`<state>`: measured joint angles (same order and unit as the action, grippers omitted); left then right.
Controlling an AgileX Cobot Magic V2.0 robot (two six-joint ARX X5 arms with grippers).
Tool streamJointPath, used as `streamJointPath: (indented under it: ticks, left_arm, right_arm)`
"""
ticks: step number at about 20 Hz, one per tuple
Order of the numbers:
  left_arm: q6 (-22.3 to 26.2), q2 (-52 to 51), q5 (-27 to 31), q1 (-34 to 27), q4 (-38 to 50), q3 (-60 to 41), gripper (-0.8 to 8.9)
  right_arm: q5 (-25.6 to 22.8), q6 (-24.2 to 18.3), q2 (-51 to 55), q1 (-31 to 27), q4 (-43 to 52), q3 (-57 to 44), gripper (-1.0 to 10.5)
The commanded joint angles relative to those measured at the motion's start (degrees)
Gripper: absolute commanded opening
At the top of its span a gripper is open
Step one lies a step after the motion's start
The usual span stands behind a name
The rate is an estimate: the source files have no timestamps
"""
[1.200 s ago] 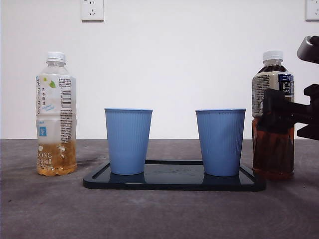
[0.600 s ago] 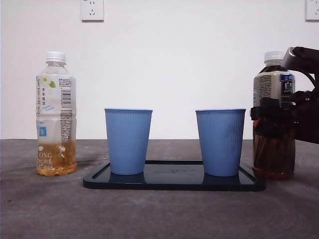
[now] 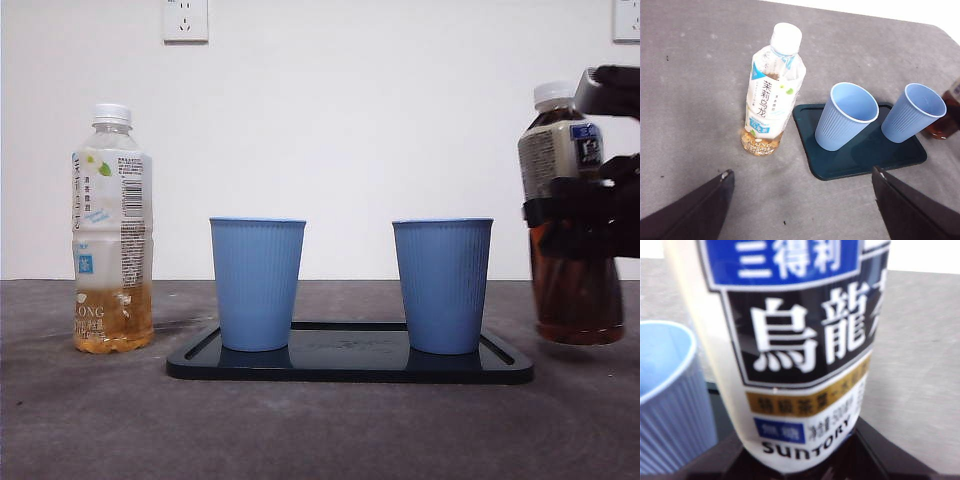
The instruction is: Pour the drink into the cup
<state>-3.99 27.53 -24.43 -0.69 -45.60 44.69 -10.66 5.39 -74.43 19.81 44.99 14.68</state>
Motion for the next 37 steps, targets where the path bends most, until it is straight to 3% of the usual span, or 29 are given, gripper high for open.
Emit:
streamJointPath:
  ticks: [1,6,9,14,20,28,37]
  left_arm:
    - [1.27,0.24,-0.57,0.02,0.59,1.03,4.41]
    - [1.88,0.24,-0.57,0.02,0.61,1.03,4.41]
    - [2.16,0.24,-0.57,0.02,0.61,1.03,4.41]
    - [3.41,0.24,-0.57,0.02,0.59,1.03,4.41]
    - [4.17,0.20,-0.57,0.15,0.59,1.03,4.41]
    - [4.85,0.15,-0.57,1.57,0.59,1.03,4.41]
    - [4.85,0.13,-0.57,2.60,0.39,1.03,4.41]
  right_arm:
    - [-1.75,-2.93,4.50,0.15,-8.52,3.61,1.1]
    - [-5.90,-10.45,12.24,0.37,-34.62,15.54,1.1]
    - [-8.11,-18.34,12.85,0.59,-48.78,24.41,1.1]
    - [-12.26,-30.91,12.61,2.36,-60.37,32.04,1.1]
    - [-22.84,-46.97,10.19,6.32,-64.63,33.57,1.1]
    - [-30.84,-62.55,8.17,9.11,-64.57,33.66,1.1]
    - [-34.47,-67.38,6.16,10.49,-63.41,33.66,1.1]
